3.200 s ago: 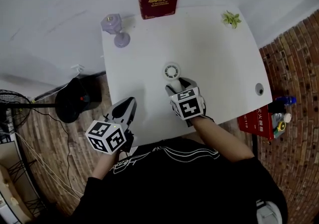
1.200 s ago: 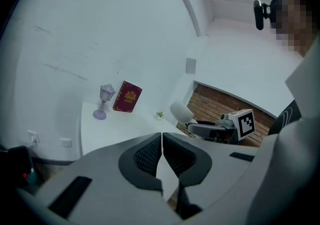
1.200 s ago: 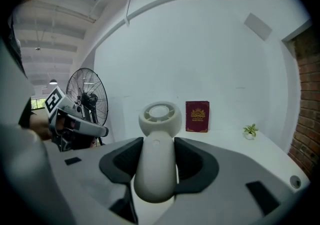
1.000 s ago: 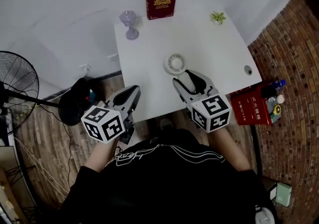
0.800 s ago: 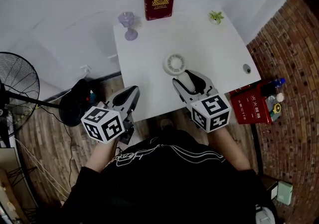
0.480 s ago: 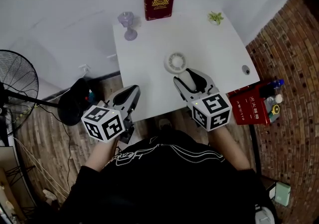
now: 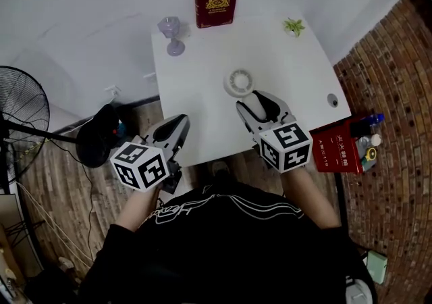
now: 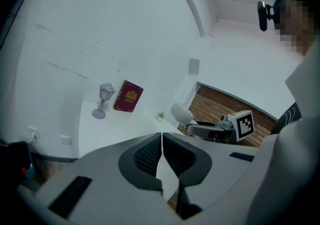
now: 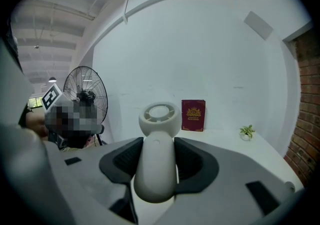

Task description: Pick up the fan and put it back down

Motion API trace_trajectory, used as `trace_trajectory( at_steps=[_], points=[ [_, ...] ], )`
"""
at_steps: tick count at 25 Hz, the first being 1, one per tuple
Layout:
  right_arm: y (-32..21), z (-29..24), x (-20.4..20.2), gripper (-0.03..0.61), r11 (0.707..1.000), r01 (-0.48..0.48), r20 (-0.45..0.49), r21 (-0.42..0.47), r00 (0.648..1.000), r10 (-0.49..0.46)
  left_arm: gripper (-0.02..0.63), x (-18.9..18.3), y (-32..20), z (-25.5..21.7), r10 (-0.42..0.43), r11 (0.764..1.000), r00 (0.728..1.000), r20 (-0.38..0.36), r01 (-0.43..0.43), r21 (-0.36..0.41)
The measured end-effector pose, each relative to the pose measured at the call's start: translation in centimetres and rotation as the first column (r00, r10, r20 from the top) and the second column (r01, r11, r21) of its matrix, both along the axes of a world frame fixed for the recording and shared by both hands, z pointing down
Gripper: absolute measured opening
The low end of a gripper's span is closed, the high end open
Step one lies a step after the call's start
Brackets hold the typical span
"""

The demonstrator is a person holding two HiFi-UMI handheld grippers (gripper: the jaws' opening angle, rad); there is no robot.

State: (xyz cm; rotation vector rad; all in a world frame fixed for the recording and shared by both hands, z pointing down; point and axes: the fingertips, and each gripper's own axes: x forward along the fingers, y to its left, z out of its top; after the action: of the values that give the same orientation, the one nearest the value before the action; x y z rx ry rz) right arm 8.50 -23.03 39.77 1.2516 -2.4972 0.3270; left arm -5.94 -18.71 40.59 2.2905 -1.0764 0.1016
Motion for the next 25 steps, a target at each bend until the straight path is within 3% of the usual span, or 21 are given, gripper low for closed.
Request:
trace_trajectory(
  at_steps=[13, 25],
  points=[
    [-5.8, 5.0, 0.7, 0.192, 0.996, 0.023, -0.087, -0.082, 0.996, -0.030, 0.034, -0.2, -2.5, 0.6, -0.054, 0.998, 0.998, 0.013, 0.054, -0.032],
    [-10.1, 13.5, 0.0, 0.192, 0.975, 0.040, -0.157, -0.218, 0.985, -0.076, 0.034, -2.9, -5.1, 2.3, -0.141, 0.986, 0.989, 0.043, 0.145, -0.087]
  ],
)
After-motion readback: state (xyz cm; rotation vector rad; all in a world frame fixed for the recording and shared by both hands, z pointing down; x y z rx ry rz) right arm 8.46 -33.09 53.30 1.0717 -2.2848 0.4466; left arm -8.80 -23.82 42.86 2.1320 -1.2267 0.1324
